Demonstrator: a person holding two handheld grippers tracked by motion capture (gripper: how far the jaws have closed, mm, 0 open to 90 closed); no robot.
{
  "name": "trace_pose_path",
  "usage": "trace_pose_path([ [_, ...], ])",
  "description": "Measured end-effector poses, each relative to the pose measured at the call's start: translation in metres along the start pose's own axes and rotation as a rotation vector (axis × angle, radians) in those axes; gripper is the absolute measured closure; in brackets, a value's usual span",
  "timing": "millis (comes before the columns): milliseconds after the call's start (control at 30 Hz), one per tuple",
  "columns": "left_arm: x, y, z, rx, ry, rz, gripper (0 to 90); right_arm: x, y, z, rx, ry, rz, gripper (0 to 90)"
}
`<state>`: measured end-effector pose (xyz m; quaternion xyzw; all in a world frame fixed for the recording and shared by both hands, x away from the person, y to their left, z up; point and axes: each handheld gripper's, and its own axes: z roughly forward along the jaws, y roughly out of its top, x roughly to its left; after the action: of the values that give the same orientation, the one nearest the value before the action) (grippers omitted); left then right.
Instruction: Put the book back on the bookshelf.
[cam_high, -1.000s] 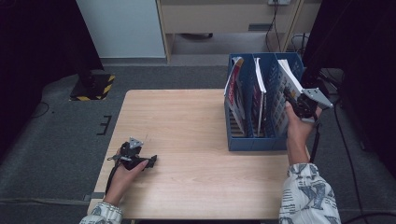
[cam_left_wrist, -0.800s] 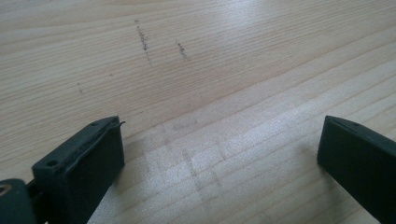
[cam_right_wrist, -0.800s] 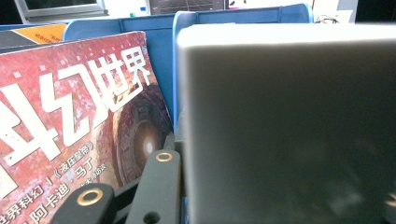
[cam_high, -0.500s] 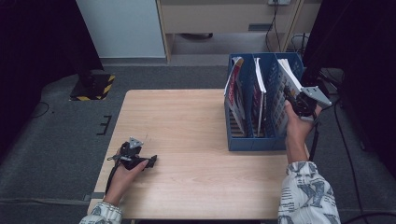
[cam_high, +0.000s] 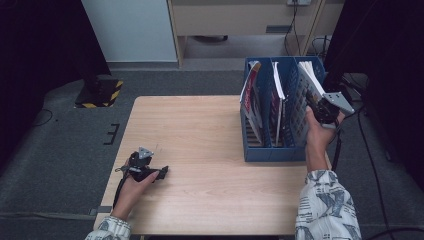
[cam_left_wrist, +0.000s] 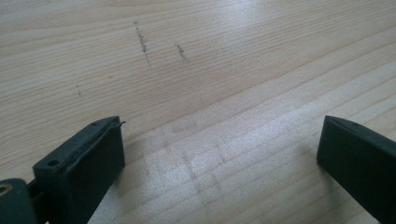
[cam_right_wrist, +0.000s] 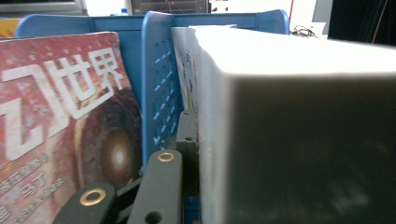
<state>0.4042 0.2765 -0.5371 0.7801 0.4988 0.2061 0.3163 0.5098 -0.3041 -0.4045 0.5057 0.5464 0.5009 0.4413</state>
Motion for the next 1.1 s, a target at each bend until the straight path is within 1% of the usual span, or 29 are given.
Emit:
trace_pose_path([
  [200, 0.000, 0.000, 0.000, -0.001, 0.000, 0.001, 0.4, 0.010, -0.001, -0.001, 0.005, 0.014, -0.017, 72.7],
  [300, 0.000, 0.000, 0.000, 0.000, 0.000, 0.001, 0.4, 0.013, -0.001, -0.001, 0.008, 0.007, -0.036, 72.1],
  [333, 0.000, 0.000, 0.000, -0.001, 0.000, 0.001, 0.5, 0.014, -0.001, -0.001, 0.011, 0.008, -0.035, 70.8],
  [433, 0.000, 0.000, 0.000, -0.001, -0.001, 0.000, 0.5, 0.013, -0.002, -0.002, 0.025, 0.019, -0.019, 66.1],
  [467, 0.000, 0.000, 0.000, -0.001, -0.001, 0.000, 0.5, 0.013, -0.004, -0.002, 0.032, 0.017, -0.019, 64.0],
  [533, 0.000, 0.000, 0.000, 0.000, -0.001, 0.000, 0.5, 0.012, -0.005, -0.003, 0.032, 0.017, -0.004, 59.9],
  [600, 0.000, 0.000, 0.000, 0.000, -0.001, 0.001, 0.5, 0.012, -0.006, -0.004, 0.046, 0.025, 0.005, 54.0],
  [733, 0.000, 0.000, 0.000, 0.000, 0.000, 0.001, 0.4, 0.014, -0.005, -0.008, 0.042, 0.035, -0.002, 47.3],
  [800, 0.000, 0.000, 0.000, 0.000, 0.000, 0.001, 0.4, 0.015, -0.004, -0.009, 0.048, 0.049, 0.012, 43.9],
  [867, 0.000, 0.000, 0.000, 0.000, -0.001, 0.001, 0.4, 0.014, -0.004, -0.011, 0.054, 0.054, 0.019, 39.6],
  [933, 0.000, 0.000, 0.000, 0.000, -0.001, 0.001, 0.5, 0.014, -0.004, -0.012, 0.059, 0.071, 0.039, 36.6],
  [1033, 0.000, 0.000, 0.000, 0.000, -0.001, 0.001, 0.4, 0.014, -0.004, -0.015, 0.068, 0.082, 0.030, 33.9],
  [1100, 0.000, 0.000, 0.000, 0.000, -0.001, 0.001, 0.4, 0.014, -0.004, -0.017, 0.069, 0.088, 0.032, 31.8],
])
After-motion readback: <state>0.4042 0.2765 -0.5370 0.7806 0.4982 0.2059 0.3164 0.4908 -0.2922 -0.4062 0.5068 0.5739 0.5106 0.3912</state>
